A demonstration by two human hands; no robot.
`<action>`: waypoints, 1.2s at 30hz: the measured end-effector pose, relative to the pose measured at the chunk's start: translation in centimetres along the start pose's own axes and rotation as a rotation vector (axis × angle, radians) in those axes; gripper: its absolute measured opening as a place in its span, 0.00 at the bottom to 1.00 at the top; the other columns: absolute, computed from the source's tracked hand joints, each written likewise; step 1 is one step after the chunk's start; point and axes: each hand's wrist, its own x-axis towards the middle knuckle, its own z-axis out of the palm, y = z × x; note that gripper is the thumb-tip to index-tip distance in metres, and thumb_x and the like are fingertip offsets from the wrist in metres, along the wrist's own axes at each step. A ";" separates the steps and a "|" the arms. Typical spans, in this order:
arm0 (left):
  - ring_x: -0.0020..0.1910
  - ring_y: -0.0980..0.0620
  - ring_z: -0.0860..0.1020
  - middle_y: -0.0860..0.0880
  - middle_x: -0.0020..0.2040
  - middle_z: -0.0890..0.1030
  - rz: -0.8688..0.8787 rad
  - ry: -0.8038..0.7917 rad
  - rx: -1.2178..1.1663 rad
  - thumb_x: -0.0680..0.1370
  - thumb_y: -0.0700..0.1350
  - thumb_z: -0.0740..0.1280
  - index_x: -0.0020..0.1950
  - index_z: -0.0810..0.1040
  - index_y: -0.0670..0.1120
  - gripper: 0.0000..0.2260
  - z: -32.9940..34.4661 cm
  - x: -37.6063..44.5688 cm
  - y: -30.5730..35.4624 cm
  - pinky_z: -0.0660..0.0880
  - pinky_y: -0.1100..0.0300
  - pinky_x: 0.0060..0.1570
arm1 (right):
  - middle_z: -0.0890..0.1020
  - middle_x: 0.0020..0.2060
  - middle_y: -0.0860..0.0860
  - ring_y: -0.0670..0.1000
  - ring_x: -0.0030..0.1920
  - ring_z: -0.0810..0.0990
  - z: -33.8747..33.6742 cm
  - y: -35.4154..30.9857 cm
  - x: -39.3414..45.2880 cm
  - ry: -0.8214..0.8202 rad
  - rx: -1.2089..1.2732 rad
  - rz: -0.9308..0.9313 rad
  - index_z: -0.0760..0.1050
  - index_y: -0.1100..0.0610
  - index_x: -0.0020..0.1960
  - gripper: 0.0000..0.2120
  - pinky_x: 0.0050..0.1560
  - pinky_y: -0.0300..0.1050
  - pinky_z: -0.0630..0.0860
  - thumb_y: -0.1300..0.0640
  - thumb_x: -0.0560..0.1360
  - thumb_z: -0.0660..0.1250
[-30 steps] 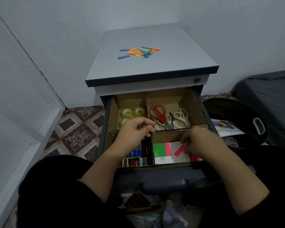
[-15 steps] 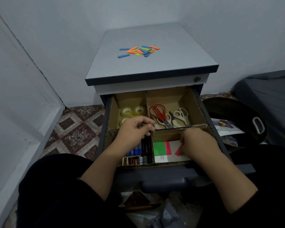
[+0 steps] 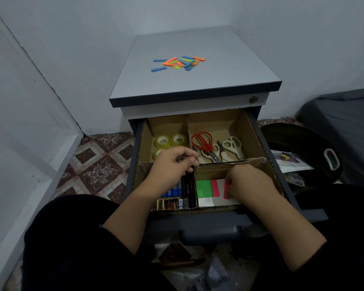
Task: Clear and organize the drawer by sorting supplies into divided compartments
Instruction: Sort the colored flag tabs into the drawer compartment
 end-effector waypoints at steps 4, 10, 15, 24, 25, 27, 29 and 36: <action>0.37 0.58 0.78 0.49 0.43 0.84 0.004 0.002 0.000 0.79 0.37 0.64 0.48 0.80 0.48 0.08 0.0 0.0 -0.2 0.75 0.65 0.38 | 0.80 0.48 0.50 0.53 0.48 0.80 0.1 -0.2 0.2 -0.007 0.004 -0.040 0.81 0.50 0.54 0.11 0.44 0.45 0.76 0.59 0.74 0.67; 0.38 0.59 0.78 0.49 0.43 0.84 0.000 0.001 0.008 0.79 0.37 0.64 0.49 0.80 0.48 0.08 -0.1 0.0 -0.1 0.75 0.66 0.38 | 0.80 0.46 0.50 0.52 0.45 0.79 0.1 0.0 0.2 0.025 0.027 -0.046 0.80 0.51 0.54 0.11 0.41 0.43 0.74 0.59 0.75 0.65; 0.38 0.58 0.78 0.49 0.43 0.84 0.004 0.004 0.007 0.79 0.37 0.64 0.49 0.80 0.49 0.08 0.0 0.0 -0.1 0.75 0.65 0.38 | 0.80 0.47 0.50 0.53 0.46 0.79 0.1 0.0 0.0 0.005 0.023 -0.066 0.81 0.50 0.55 0.12 0.43 0.44 0.76 0.60 0.75 0.65; 0.37 0.59 0.77 0.48 0.43 0.84 -0.003 0.006 0.002 0.79 0.36 0.64 0.48 0.80 0.48 0.08 0.0 0.0 0.0 0.75 0.66 0.38 | 0.80 0.47 0.50 0.53 0.47 0.80 0.3 -0.2 -0.1 0.038 0.018 -0.094 0.81 0.49 0.54 0.11 0.44 0.45 0.76 0.59 0.75 0.65; 0.37 0.58 0.77 0.48 0.43 0.84 -0.005 0.007 -0.001 0.79 0.36 0.64 0.49 0.80 0.48 0.08 0.0 0.0 0.0 0.75 0.65 0.38 | 0.80 0.47 0.50 0.52 0.46 0.79 0.3 -0.2 -0.1 0.035 0.014 -0.096 0.81 0.49 0.54 0.11 0.44 0.45 0.76 0.59 0.75 0.65; 0.37 0.58 0.77 0.48 0.43 0.84 -0.006 0.007 -0.002 0.79 0.36 0.64 0.48 0.80 0.48 0.08 0.0 0.0 0.0 0.75 0.65 0.38 | 0.79 0.45 0.49 0.53 0.46 0.79 0.2 -0.3 -0.1 0.022 0.016 -0.097 0.81 0.49 0.54 0.11 0.43 0.45 0.76 0.59 0.75 0.65; 0.37 0.58 0.77 0.48 0.43 0.84 -0.001 0.004 0.003 0.79 0.36 0.64 0.48 0.80 0.48 0.08 0.0 -0.1 0.0 0.75 0.65 0.38 | 0.79 0.46 0.50 0.53 0.46 0.79 0.0 -0.4 -0.1 0.008 0.019 -0.093 0.81 0.49 0.54 0.11 0.44 0.45 0.77 0.58 0.75 0.64; 0.38 0.58 0.78 0.48 0.43 0.84 -0.005 0.003 0.006 0.79 0.36 0.64 0.48 0.80 0.49 0.08 0.0 -0.1 0.0 0.75 0.65 0.39 | 0.81 0.49 0.51 0.53 0.48 0.80 -0.1 -0.2 -0.3 0.017 0.062 -0.071 0.80 0.49 0.55 0.11 0.46 0.46 0.77 0.58 0.75 0.65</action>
